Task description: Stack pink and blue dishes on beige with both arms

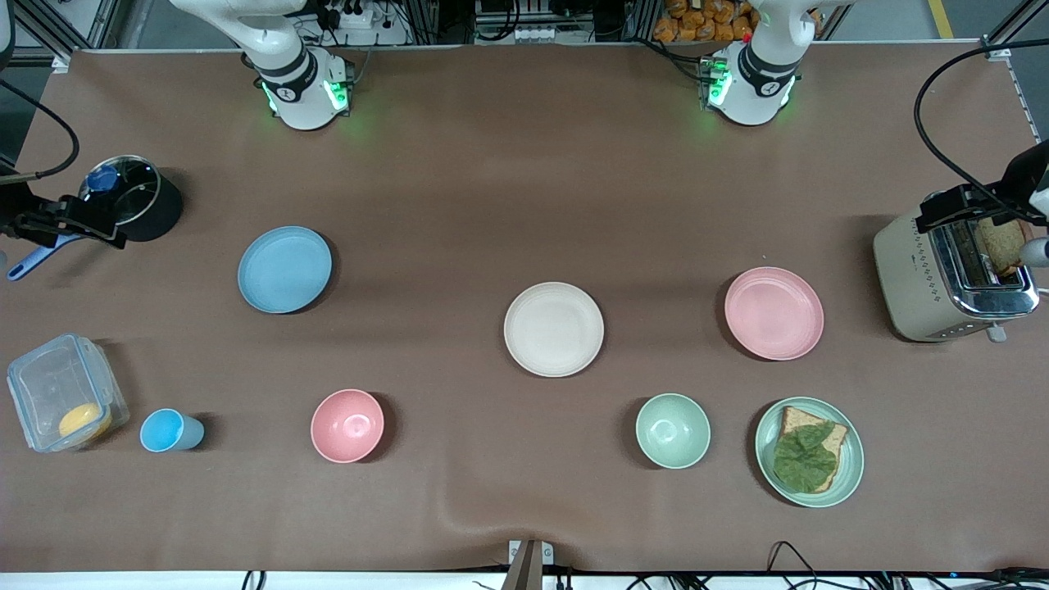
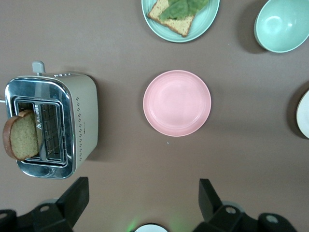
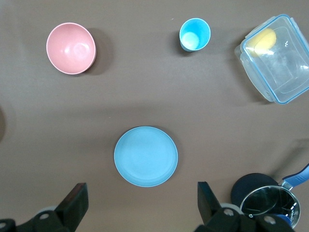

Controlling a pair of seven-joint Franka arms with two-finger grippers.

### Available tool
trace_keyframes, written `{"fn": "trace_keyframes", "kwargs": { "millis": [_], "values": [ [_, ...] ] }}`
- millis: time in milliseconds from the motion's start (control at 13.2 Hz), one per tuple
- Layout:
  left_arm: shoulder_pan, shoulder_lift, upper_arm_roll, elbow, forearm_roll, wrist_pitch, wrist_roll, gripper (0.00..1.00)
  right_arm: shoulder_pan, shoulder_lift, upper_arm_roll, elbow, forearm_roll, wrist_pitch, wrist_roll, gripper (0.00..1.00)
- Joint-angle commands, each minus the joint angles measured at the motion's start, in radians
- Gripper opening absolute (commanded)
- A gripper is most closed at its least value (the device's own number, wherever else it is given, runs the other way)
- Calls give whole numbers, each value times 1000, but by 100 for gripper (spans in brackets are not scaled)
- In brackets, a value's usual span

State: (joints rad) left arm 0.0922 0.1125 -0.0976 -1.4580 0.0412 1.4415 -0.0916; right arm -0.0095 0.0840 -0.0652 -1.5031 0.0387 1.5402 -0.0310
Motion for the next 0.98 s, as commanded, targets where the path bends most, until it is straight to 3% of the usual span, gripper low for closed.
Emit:
{"fn": "trace_keyframes", "kwargs": {
  "millis": [0,303,605,908],
  "values": [
    [-6,22,7,-34,-17,37,7,100,-10,-6,8,-3,-2,-5,13,100],
    [-2,16,6,-238,-12,261,6,100,-12,-6,8,-3,-2,-6,11,100],
    [18,32,7,-491,-12,618,6,100,-14,-6,7,-5,-2,-6,11,100],
    [34,142,6,-558,-12,799,4,100,-18,-1,4,-3,-2,-6,-3,100]
  ]
}}
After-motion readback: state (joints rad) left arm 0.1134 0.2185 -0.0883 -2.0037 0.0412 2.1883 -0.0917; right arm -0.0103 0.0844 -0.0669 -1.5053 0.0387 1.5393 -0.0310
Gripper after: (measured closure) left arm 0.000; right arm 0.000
